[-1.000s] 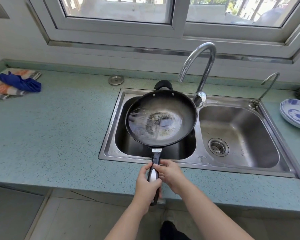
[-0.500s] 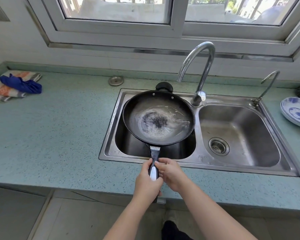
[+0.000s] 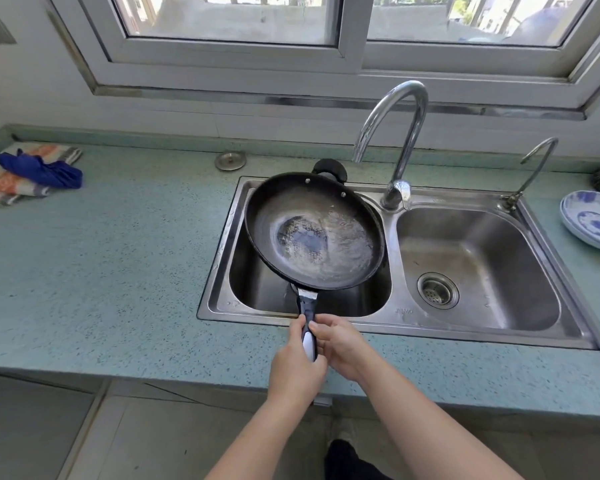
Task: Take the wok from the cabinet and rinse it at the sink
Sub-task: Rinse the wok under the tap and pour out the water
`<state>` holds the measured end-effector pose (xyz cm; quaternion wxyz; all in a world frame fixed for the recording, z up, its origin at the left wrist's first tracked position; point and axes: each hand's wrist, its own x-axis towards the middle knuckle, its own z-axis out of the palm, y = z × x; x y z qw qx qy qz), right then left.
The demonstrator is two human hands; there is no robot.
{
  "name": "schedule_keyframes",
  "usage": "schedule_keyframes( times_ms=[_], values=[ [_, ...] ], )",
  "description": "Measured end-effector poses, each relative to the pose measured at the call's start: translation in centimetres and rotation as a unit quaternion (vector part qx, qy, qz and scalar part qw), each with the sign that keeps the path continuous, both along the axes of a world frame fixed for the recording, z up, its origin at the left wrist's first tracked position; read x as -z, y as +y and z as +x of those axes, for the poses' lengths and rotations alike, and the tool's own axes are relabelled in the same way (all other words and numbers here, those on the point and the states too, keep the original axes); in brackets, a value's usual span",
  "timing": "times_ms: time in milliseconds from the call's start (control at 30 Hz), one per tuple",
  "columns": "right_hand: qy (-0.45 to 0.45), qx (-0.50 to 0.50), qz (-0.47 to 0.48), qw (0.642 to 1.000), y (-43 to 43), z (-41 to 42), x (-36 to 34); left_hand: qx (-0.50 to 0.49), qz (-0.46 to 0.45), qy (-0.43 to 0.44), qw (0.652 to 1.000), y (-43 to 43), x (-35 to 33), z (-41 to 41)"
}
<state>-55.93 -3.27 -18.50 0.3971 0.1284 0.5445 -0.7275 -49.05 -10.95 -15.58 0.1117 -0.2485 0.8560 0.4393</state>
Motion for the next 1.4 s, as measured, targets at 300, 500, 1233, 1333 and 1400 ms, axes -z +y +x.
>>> schedule_keyframes(
  times_ms=[300, 500, 1233, 1333, 1400],
  values=[
    [-0.026, 0.009, 0.022, 0.999, 0.5, 0.0, 0.6, -0.038, 0.08, -0.019, 0.996, 0.5, 1.6, 0.0],
    [-0.034, 0.004, 0.008, 0.999, 0.5, 0.7, 1.4, -0.046, 0.067, -0.014, 0.997, 0.6, 2.4, 0.4],
    [-0.07, -0.052, -0.103, 0.991, 1.5, -0.3, -0.3, -0.193, 0.449, 0.071, 0.87, -0.4, 1.6, 0.2],
    [-0.088, -0.043, -0.117, 0.988, 1.5, -0.2, -0.5, -0.185, 0.46, 0.075, 0.865, -0.2, 1.6, 0.2],
    [-0.088, -0.034, -0.123, 0.988, 1.6, -0.2, -0.4, -0.189, 0.461, 0.083, 0.863, 0.1, 1.6, 0.1]
  ],
)
